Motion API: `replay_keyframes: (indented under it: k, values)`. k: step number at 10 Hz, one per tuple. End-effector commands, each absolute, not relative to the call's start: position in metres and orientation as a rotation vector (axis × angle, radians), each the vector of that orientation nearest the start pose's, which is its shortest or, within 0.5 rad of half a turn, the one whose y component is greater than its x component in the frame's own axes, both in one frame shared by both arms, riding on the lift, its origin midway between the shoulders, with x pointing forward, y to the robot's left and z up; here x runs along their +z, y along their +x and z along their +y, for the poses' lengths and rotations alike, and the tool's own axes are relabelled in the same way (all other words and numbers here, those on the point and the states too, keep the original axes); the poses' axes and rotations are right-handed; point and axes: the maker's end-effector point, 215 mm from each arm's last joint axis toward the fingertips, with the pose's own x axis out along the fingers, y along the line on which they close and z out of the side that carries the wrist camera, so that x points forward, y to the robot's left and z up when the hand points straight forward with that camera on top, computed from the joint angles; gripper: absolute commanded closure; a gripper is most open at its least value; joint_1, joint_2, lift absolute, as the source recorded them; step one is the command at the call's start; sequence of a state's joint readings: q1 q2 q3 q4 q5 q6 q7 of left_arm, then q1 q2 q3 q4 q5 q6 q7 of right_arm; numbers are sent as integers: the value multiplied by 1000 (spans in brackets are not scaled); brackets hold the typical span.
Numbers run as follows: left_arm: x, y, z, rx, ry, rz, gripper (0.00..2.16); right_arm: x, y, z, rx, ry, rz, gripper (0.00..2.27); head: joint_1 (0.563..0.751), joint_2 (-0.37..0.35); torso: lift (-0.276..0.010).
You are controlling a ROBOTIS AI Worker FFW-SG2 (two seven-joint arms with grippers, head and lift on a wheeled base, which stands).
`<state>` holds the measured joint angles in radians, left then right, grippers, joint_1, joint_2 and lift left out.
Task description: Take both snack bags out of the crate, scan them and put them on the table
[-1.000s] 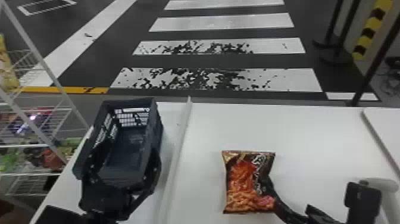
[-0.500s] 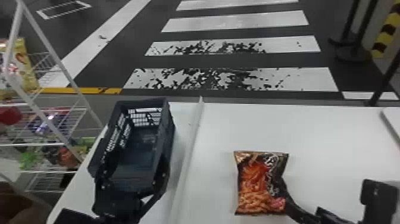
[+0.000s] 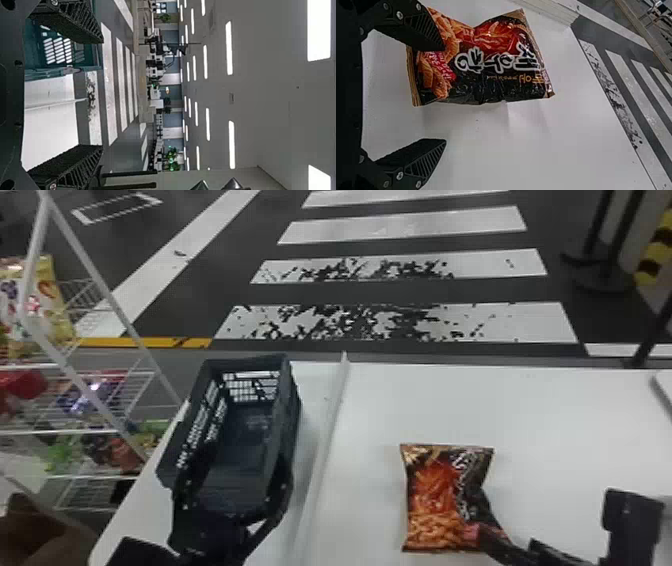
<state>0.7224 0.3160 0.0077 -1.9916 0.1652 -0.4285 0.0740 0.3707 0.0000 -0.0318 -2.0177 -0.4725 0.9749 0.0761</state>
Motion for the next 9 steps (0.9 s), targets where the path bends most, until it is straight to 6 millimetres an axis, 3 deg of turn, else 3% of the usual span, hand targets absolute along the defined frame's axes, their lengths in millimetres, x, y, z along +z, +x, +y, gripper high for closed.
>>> replay_keyframes:
  k: [1, 4, 5, 6, 7, 9]
  values:
    - [-325, 371, 270, -81, 62, -114, 49, -521, 376, -112, 290, 464, 863, 215, 695, 232, -92]
    - [-331, 372, 271, -79, 62, -103, 49, -525, 373, -109, 302, 465, 892, 694, 695, 239, -92]
    - [-333, 372, 271, -78, 61, -99, 53, -529, 371, -112, 295, 451, 906, 1598, 695, 242, -92]
    - [-333, 372, 272, -77, 58, -98, 53, -536, 361, -113, 297, 432, 954, 2084, 695, 244, -92]
    - [-334, 373, 273, -75, 57, -97, 53, -539, 357, -115, 294, 430, 973, 2250, 695, 244, -92]
    - [-337, 373, 273, -76, 56, -90, 60, -542, 352, -118, 291, 436, 993, 2250, 695, 244, -92]
